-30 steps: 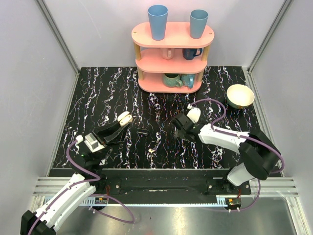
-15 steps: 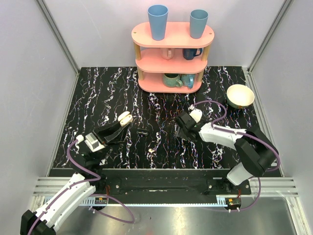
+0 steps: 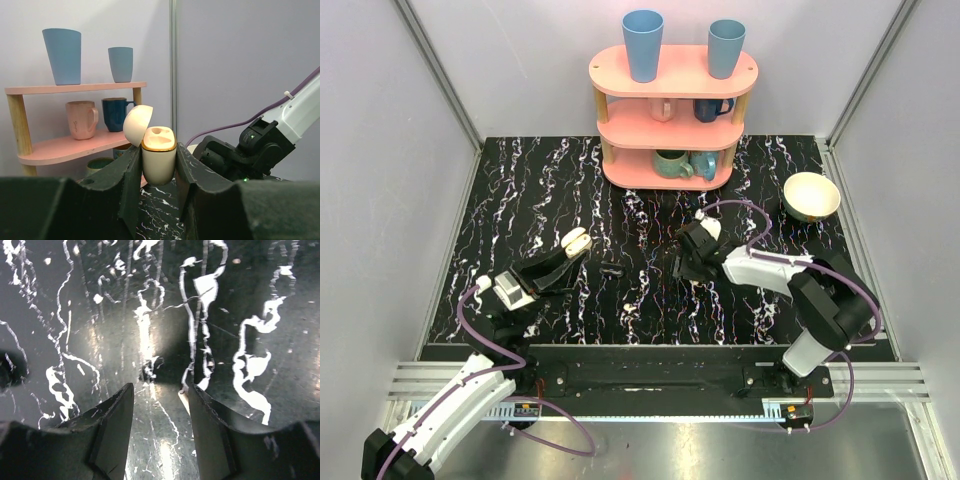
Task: Insert the wireless bluetooth earbuds into the charging case
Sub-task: Adjust the right earbud at the center of the board.
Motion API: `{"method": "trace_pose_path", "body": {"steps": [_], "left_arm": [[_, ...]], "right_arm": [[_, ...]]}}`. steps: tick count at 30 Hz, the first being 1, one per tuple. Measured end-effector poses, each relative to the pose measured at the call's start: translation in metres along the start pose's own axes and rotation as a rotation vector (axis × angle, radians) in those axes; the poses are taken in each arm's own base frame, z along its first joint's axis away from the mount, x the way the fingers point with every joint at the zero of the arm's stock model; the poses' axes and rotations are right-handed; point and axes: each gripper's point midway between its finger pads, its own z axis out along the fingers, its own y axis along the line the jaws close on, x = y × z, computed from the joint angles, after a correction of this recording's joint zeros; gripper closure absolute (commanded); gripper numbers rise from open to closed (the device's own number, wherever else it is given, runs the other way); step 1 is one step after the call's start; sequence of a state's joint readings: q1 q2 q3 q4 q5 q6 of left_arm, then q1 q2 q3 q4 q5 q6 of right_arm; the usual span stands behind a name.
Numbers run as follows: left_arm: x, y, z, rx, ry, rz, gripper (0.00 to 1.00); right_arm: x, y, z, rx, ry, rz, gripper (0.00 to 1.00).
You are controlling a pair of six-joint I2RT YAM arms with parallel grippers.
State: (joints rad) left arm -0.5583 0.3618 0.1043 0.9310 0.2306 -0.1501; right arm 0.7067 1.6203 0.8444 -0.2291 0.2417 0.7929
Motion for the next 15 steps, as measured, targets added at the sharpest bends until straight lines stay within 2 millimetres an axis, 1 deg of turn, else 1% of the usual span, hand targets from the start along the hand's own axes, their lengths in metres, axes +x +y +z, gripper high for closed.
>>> {"method": "trace_pose_path", "body": {"steps": [9, 11, 15], "left_arm": [[0.001, 0.000, 0.000, 0.000, 0.003, -0.001, 1.00], [0.001, 0.000, 0.000, 0.000, 0.004, -0.001, 1.00], [0.001, 0.000, 0.000, 0.000, 0.004, -0.001, 1.00]], "right_arm": [[0.011, 0.035, 0.003, -0.172, 0.090, -0.117, 0.48], [0.014, 0.037, 0.001, -0.192, 0.107, -0.135, 0.49], [0.017, 0.037, -0.001, -0.214, 0.119, -0.170, 0.48]]}}
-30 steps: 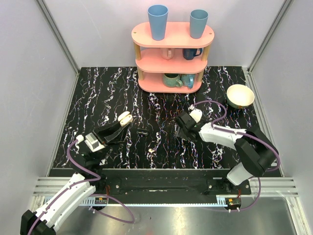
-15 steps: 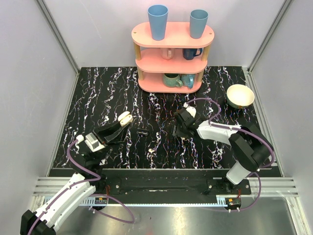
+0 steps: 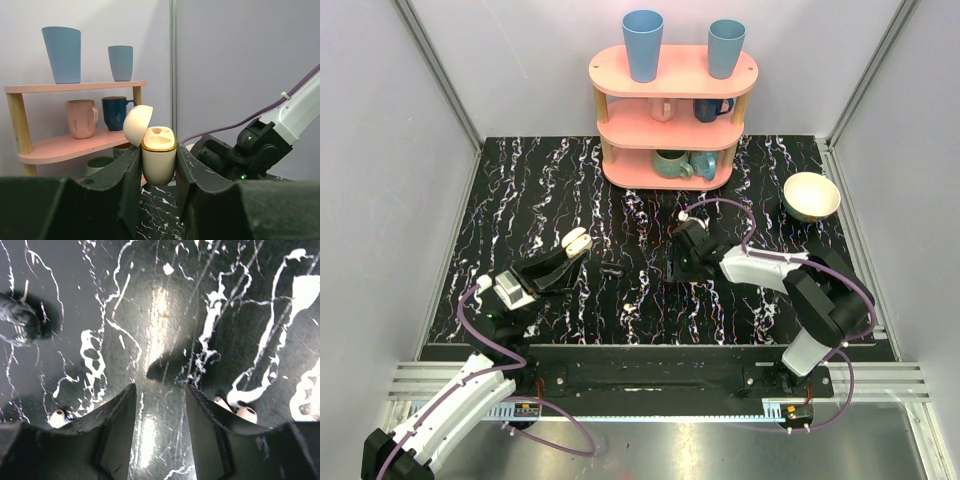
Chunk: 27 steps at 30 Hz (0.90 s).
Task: Insert the wireless bluetooth earbuds into the charging case
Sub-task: Adjust the right earbud at the center of the board.
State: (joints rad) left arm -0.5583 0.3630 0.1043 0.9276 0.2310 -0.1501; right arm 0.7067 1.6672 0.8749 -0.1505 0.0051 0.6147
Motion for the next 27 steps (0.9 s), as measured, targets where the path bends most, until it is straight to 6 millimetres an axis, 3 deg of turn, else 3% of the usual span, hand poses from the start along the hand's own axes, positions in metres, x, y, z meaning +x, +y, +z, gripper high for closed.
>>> {"method": "trace_pose_path", "body": {"steps": [7, 16, 27], "left_arm": [[0.007, 0.001, 0.001, -0.003, 0.022, -0.007, 1.00], [0.008, 0.001, 0.000, -0.004, 0.027, -0.011, 1.00], [0.006, 0.001, 0.001, -0.003, 0.025, -0.011, 1.00]], "right_arm": [[0.005, -0.012, -0.008, 0.032, 0.000, -0.056, 0.46], [-0.016, -0.012, -0.011, 0.076, -0.053, -0.103, 0.46], [-0.012, -0.025, -0.007, 0.133, -0.046, -0.094, 0.46]]}}
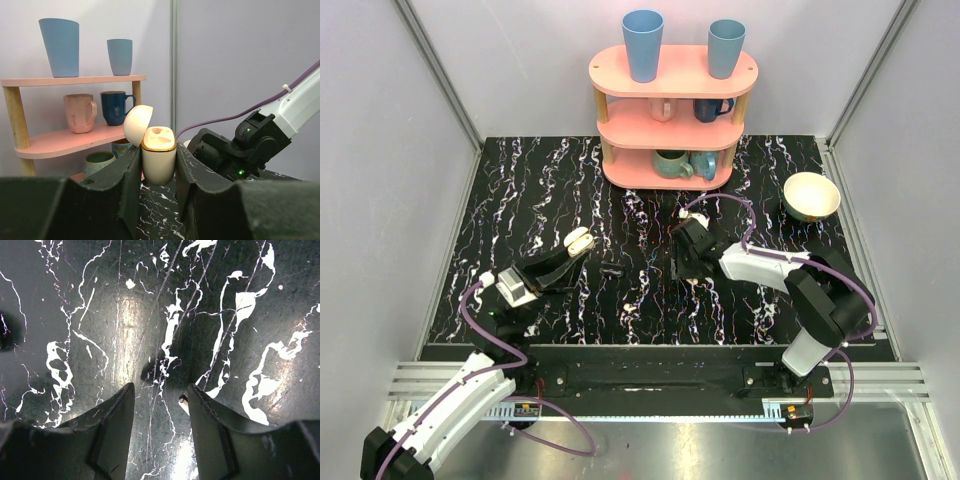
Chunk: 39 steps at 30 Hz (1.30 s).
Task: Insert the wireless bluetooth earbuds into the charging case
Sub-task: Adjust the right earbud at the center of the board.
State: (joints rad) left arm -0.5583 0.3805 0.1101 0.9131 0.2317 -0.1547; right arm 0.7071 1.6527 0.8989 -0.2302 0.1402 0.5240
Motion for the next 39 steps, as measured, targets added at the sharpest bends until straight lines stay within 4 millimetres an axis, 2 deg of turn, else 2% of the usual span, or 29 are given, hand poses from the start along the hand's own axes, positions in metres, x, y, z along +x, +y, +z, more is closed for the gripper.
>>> {"method": "trace_pose_path", "body": {"steps": [7, 18, 31, 35, 39], "left_arm": [[0.000, 0.000, 0.000, 0.000, 0.001, 0.000, 1.00], [0.001, 0.000, 0.000, 0.000, 0.003, -0.001, 1.00], [0.003, 0.000, 0.000, -0.001, 0.009, -0.003, 1.00], [0.003, 0.000, 0.000, -0.001, 0.009, -0.003, 1.00], [0.003, 0.000, 0.000, -0.001, 0.008, -0.003, 1.00]], "right_arm": [[0.008, 0.000, 0.000, -0.011, 0.023, 0.002, 0.48], [0.016, 0.013, -0.002, -0.093, 0.061, -0.001, 0.49], [0.033, 0.003, -0.016, -0.097, 0.076, 0.033, 0.50], [0.039, 0.008, -0.022, -0.134, 0.101, 0.024, 0.49], [0.035, 0.014, -0.027, -0.162, 0.094, 0.019, 0.47]]}}
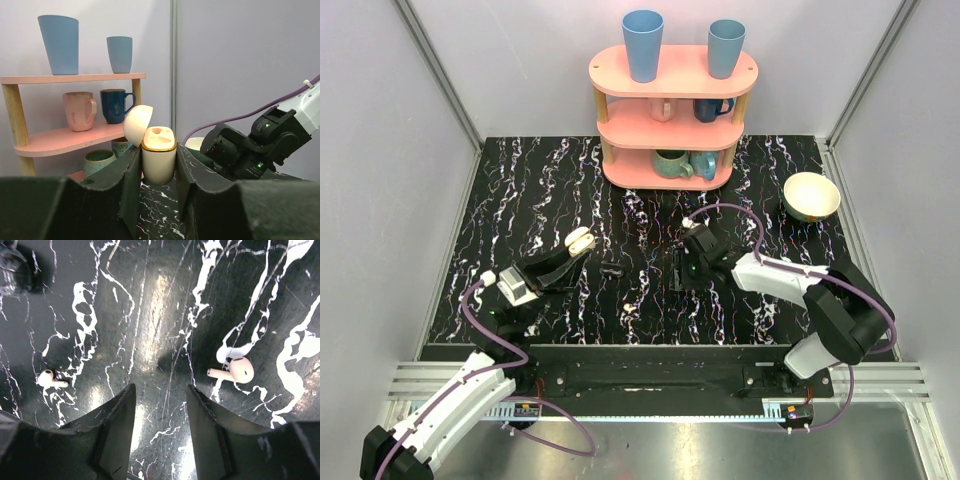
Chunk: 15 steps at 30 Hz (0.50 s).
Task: Insert the wireless bluetooth earbuds into the charging case
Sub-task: Adjust the right earbud at the center of the board.
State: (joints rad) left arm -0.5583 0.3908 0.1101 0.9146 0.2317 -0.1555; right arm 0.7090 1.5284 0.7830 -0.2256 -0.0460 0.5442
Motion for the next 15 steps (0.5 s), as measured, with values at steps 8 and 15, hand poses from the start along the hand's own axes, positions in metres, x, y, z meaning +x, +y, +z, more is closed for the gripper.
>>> {"method": "trace_pose_path", "body": {"steps": [8, 15], "left_arm": [[0.000, 0.000, 0.000, 0.000, 0.000, 0.000, 1.00], [-0.001, 0.000, 0.000, 0.000, -0.001, 0.000, 1.00]], "right_arm": [[-0.024, -0.007, 0.011, 0.089, -0.065, 0.003, 0.46], [-0.025, -0.015, 0.020, 0.132, -0.062, 0.004, 0.47]]}}
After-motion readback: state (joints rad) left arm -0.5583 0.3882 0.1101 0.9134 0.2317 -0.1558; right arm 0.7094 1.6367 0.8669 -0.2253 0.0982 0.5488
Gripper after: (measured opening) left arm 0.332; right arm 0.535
